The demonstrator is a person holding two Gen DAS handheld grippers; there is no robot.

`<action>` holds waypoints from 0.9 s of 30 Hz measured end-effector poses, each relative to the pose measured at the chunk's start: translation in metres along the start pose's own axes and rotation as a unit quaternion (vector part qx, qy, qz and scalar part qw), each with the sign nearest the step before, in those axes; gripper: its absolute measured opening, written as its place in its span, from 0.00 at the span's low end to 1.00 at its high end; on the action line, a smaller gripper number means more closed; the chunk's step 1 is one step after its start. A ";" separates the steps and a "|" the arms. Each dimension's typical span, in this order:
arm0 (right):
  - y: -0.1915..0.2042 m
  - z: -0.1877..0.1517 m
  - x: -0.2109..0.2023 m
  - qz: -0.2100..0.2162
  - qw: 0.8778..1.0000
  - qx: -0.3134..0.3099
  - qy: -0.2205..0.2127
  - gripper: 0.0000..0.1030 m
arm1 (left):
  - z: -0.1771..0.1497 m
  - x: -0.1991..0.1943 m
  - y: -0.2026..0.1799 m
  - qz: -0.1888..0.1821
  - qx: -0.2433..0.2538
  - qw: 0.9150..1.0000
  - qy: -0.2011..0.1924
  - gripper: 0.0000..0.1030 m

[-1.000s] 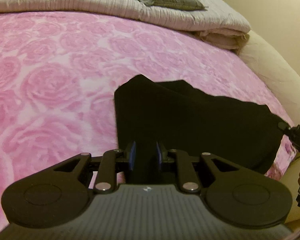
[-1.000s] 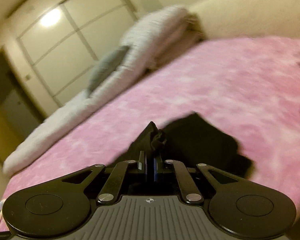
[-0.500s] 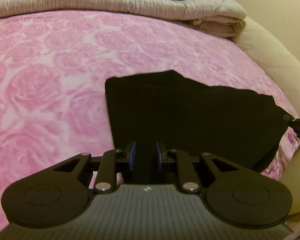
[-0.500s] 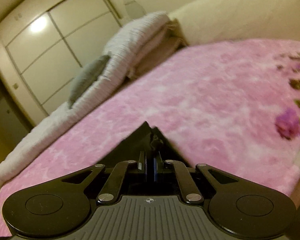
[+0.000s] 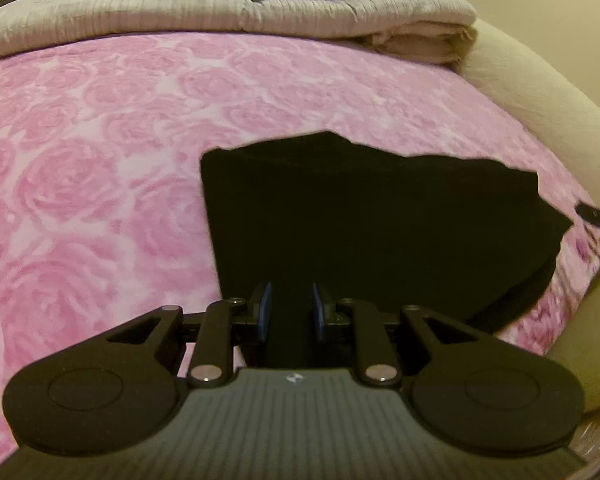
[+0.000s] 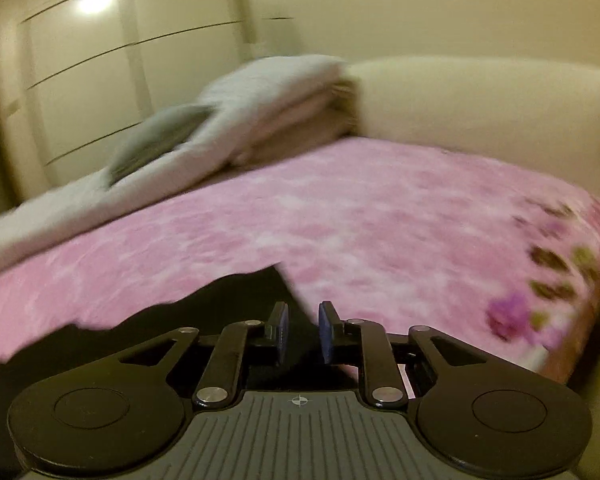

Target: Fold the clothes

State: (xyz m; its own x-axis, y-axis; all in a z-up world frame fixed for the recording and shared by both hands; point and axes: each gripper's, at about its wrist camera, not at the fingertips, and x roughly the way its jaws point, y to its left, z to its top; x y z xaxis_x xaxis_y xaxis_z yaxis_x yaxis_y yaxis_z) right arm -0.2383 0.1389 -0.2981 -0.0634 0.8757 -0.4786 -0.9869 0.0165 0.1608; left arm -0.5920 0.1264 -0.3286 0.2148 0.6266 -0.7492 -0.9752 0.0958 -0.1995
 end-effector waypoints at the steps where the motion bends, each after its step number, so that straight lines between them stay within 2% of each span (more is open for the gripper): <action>1: 0.003 -0.004 0.007 0.006 1.000 -0.013 0.013 0.20 | -0.002 0.002 -0.002 0.002 0.004 1.000 0.004 0.16; 3: 0.008 -0.013 0.022 0.018 0.998 -0.039 0.038 0.20 | -0.007 0.007 -0.006 0.012 0.012 1.000 0.008 0.16; 6: 0.005 -0.027 0.046 0.008 0.996 -0.056 0.067 0.20 | -0.011 0.004 -0.011 0.027 0.024 0.999 0.006 0.16; 12: 0.005 -0.015 0.016 0.022 0.999 -0.007 0.037 0.20 | -0.016 -0.010 -0.009 0.016 0.005 1.000 -0.001 0.16; 15: 0.007 -0.023 0.033 0.020 0.996 -0.015 0.081 0.21 | -0.025 0.002 -0.012 0.029 0.014 0.999 0.012 0.16; 17: 0.009 -0.030 0.044 0.021 0.994 -0.030 0.104 0.21 | -0.028 0.003 -0.016 0.041 0.021 0.999 0.006 0.16; 19: 0.022 -0.023 0.035 0.005 0.992 -0.059 0.112 0.23 | -0.027 -0.006 -0.020 0.046 0.024 0.999 0.003 0.16; 20: 0.024 -0.022 0.028 0.008 0.993 -0.050 0.110 0.24 | -0.027 -0.011 -0.023 0.049 0.026 0.998 0.001 0.16; 23: 0.029 -0.020 0.006 0.022 0.994 -0.021 0.106 0.28 | -0.030 -0.027 -0.024 0.050 0.017 0.999 -0.005 0.16; 27: 0.042 -0.028 -0.022 0.038 0.992 -0.017 0.116 0.46 | -0.039 -0.048 -0.022 0.056 0.001 0.998 -0.008 0.17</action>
State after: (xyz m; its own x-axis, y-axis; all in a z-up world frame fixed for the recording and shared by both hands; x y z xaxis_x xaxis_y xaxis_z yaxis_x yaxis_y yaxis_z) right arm -0.2821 0.1065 -0.3048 -0.1667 0.7393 -0.6524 -0.9821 -0.0656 0.1765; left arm -0.5790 0.0641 -0.3129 0.1032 0.6453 -0.7570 -0.9933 0.0264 -0.1129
